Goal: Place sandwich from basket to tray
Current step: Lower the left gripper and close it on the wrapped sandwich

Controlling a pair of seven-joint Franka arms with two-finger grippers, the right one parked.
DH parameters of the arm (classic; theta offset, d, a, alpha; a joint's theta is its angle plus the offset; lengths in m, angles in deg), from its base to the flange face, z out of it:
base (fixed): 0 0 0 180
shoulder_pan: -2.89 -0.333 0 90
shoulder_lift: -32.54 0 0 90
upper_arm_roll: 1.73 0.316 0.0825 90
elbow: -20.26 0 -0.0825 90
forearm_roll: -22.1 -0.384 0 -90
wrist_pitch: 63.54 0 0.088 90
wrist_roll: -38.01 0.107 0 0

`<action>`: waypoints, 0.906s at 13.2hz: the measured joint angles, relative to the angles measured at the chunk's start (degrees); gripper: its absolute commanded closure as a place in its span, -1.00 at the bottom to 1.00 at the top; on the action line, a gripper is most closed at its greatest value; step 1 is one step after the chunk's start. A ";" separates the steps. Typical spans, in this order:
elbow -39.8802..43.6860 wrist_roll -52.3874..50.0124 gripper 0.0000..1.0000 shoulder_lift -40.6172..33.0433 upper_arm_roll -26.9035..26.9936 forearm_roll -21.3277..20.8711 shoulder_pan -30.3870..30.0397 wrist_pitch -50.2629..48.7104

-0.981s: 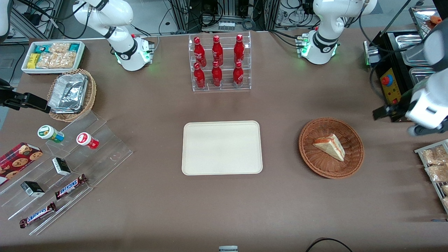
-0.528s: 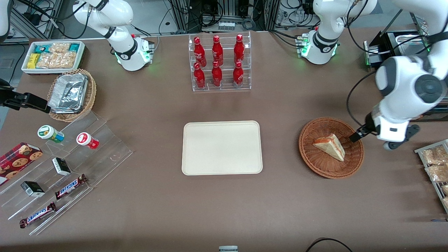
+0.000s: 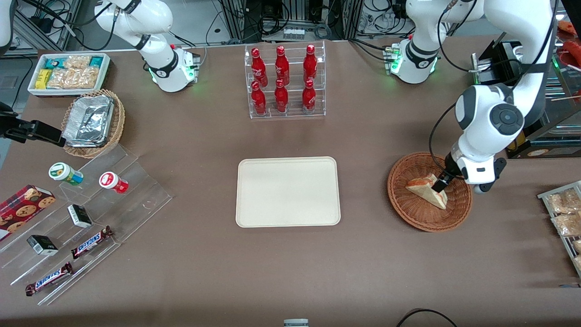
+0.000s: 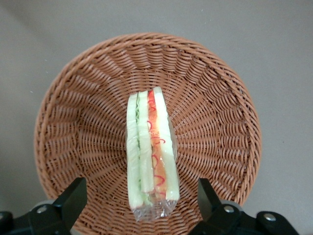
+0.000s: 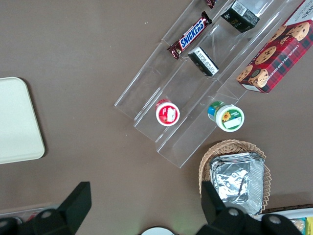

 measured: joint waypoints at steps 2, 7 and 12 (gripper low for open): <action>-0.90 -0.25 -1.00 1.40 -0.19 0.04 0.12 2.31; -3.42 -0.76 -0.06 4.19 -0.28 0.15 0.17 7.72; -3.34 -4.06 0.79 5.08 -0.30 0.22 0.17 9.48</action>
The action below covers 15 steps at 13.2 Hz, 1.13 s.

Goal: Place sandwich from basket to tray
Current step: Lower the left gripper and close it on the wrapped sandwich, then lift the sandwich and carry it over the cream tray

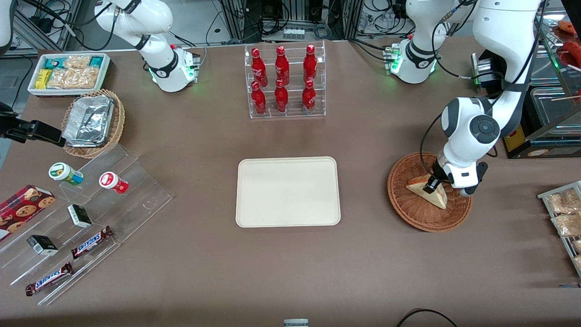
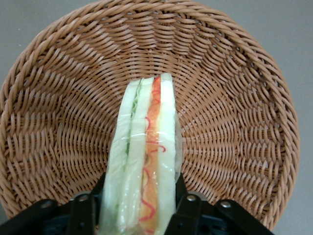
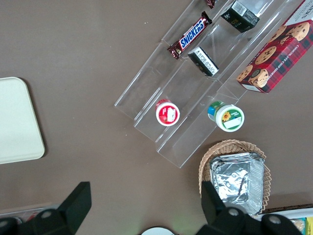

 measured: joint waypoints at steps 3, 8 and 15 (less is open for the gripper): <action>1.01 0.07 0.79 -0.38 -0.23 -0.04 0.37 -0.67; 9.28 0.30 0.79 -6.61 -4.34 -1.55 1.05 -21.03; 21.47 -0.12 0.79 -4.78 -25.76 -4.25 1.87 -33.77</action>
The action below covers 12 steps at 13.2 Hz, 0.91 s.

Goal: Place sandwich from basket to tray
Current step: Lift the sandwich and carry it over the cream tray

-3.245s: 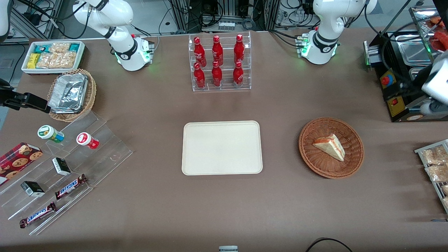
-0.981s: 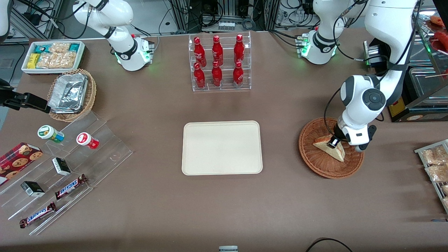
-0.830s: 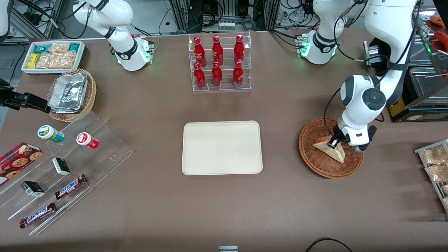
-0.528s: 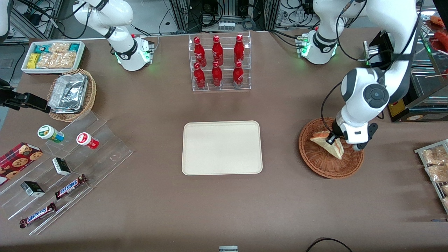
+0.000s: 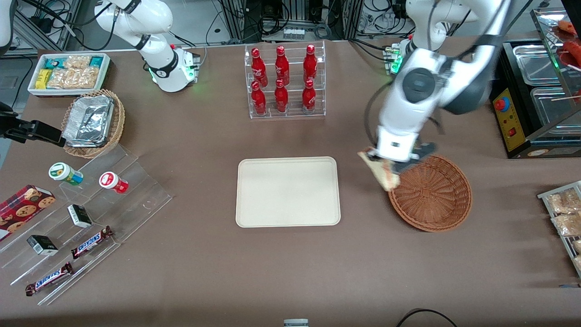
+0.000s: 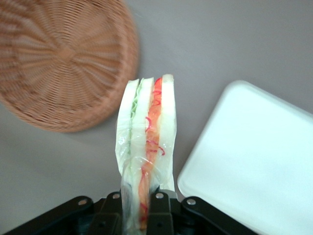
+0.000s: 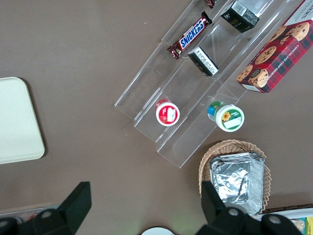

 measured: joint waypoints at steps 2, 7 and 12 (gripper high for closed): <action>3.55 -0.75 0.82 5.94 -6.78 -3.51 0.30 0.12; 18.30 -5.33 0.88 24.71 -10.43 -15.95 10.30 0.28; 29.52 -6.97 0.95 38.33 -9.55 -24.74 14.82 0.30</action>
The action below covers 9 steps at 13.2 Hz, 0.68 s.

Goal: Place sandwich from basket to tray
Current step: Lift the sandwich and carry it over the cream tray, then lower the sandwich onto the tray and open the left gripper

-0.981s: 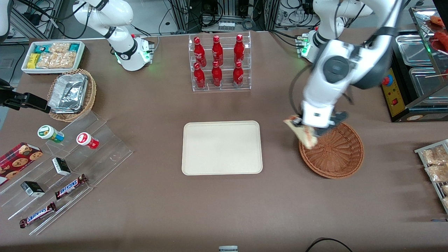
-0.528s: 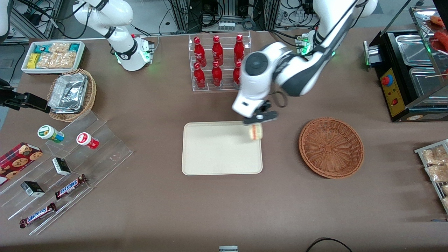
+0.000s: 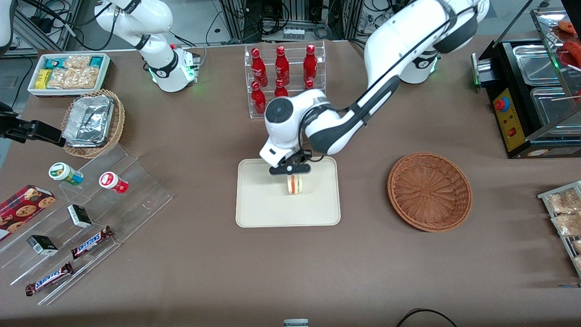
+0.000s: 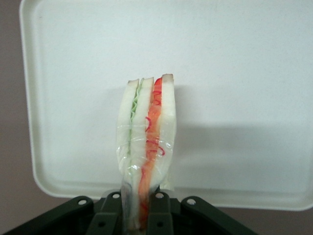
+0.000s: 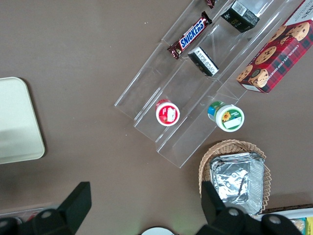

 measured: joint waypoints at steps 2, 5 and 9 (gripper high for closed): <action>3.34 0.14 0.95 2.25 1.46 -1.28 1.67 0.00; 6.66 0.27 0.94 4.09 4.43 -2.17 4.94 0.62; 8.42 2.19 -1.00 5.90 5.36 -2.68 5.72 1.51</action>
